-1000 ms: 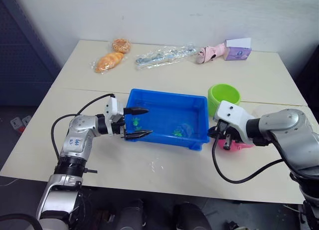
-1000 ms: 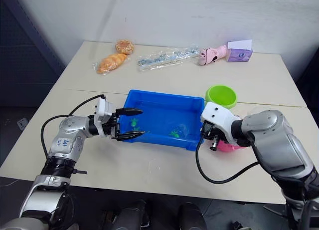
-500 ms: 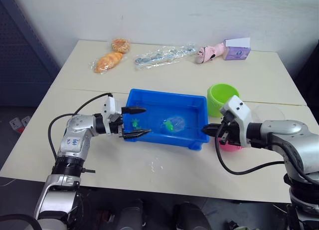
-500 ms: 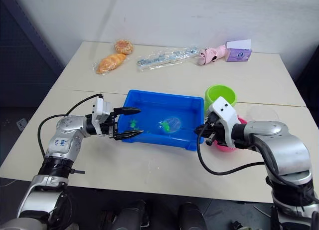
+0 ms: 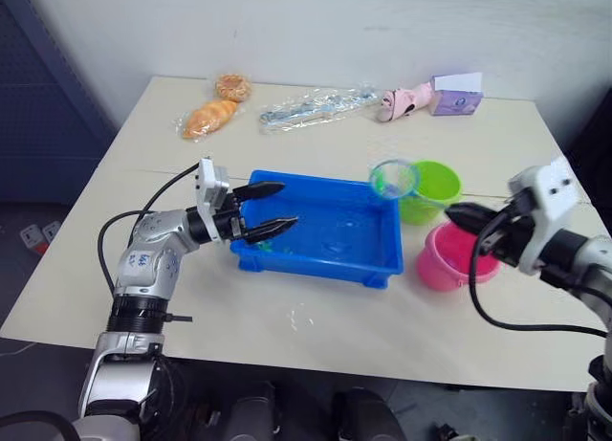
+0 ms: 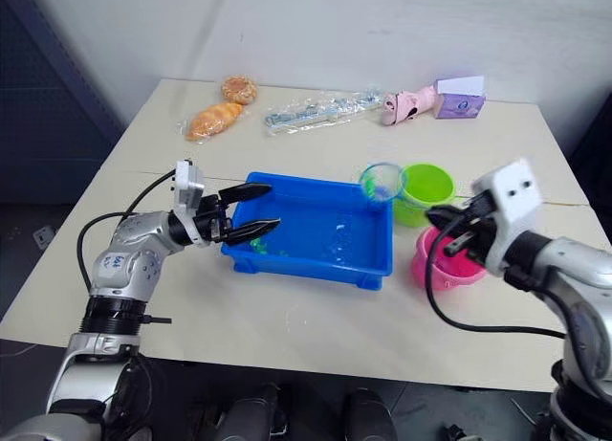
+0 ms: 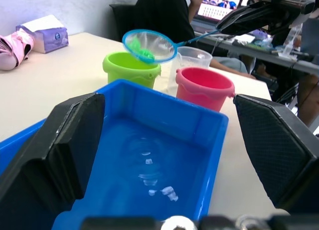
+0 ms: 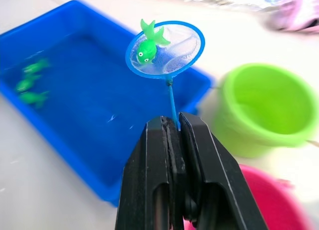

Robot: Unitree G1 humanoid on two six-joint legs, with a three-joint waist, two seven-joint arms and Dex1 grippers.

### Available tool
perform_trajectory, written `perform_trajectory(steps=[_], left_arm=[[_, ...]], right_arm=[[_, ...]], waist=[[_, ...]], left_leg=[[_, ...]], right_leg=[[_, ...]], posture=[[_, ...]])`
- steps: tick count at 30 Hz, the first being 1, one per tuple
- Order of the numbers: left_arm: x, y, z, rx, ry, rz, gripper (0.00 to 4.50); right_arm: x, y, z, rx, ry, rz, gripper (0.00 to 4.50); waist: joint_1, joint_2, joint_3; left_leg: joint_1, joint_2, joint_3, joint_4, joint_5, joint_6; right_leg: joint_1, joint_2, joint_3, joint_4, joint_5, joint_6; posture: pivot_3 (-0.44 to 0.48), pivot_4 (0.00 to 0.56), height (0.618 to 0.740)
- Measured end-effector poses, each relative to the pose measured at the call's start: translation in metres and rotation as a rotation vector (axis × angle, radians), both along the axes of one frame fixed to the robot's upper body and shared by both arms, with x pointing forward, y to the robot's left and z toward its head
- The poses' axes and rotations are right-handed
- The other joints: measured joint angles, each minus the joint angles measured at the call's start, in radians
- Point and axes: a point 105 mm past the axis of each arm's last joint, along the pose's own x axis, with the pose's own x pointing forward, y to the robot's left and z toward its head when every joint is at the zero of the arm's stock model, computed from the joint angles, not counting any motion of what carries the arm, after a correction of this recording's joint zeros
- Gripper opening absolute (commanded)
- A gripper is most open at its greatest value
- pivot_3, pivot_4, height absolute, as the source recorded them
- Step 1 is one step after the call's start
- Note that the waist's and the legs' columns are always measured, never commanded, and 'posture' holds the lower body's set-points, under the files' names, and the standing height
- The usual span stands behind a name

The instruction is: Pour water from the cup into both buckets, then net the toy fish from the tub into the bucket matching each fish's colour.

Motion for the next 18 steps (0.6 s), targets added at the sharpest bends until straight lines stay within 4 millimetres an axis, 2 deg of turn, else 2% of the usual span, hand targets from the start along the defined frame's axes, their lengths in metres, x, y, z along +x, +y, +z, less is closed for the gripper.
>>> perform_trajectory(steps=[3, 6, 9, 12, 16, 18], left_arm=[[0.003, -0.008, 0.007, -0.038, -0.001, 0.003, 4.44], [0.003, -0.018, 0.007, -0.062, -0.006, -0.017, 4.44], [0.002, -0.023, 0.007, -0.068, -0.038, -0.031, 4.44], [0.001, -0.023, 0.005, -0.041, -0.072, -0.035, 4.44], [0.001, -0.023, 0.004, -0.032, -0.088, -0.035, 4.44], [0.000, -0.023, 0.003, -0.031, -0.094, -0.039, 4.44]], right_arm=[[0.010, -0.031, 0.008, -0.030, -0.068, -0.141, 0.00], [0.020, -0.046, 0.012, -0.104, -0.130, -0.195, 0.00], [0.032, -0.048, 0.005, -0.228, -0.165, -0.189, 0.00], [0.041, -0.047, -0.014, -0.315, -0.159, -0.185, 0.00], [0.043, -0.051, -0.032, -0.427, -0.146, -0.198, 0.00], [0.045, -0.051, -0.034, -0.482, -0.178, -0.204, 0.00]], waist=[[-0.002, 0.000, 0.000], [-0.003, 0.000, 0.000], [-0.003, 0.000, 0.000], [-0.001, 0.000, 0.000], [0.001, 0.000, 0.000], [0.001, 0.000, 0.000]], left_leg=[[0.000, 0.000, 0.001, 0.000, 0.000, 0.000], [0.000, 0.000, 0.002, -0.001, 0.001, -0.001], [0.000, 0.000, 0.002, -0.001, 0.001, -0.001], [0.000, 0.001, 0.002, 0.000, 0.001, -0.002], [0.000, 0.001, 0.002, 0.000, 0.001, -0.002], [0.000, 0.001, 0.002, 0.000, 0.001, -0.002]], right_leg=[[0.000, 0.000, 0.001, 0.000, 0.000, 0.000], [0.000, 0.001, 0.001, 0.000, 0.000, 0.000], [0.000, 0.002, 0.001, 0.000, 0.000, 0.000], [0.000, 0.002, 0.001, 0.000, 0.000, 0.000], [0.000, 0.002, 0.001, -0.001, 0.000, 0.000], [0.000, 0.002, 0.001, -0.001, 0.000, 0.000]], posture=[[0.000, 0.150, 0.740], [0.000, 0.150, 0.740], [0.000, 0.150, 0.740], [0.000, 0.150, 0.740], [0.000, 0.150, 0.740], [0.000, 0.150, 0.740]])
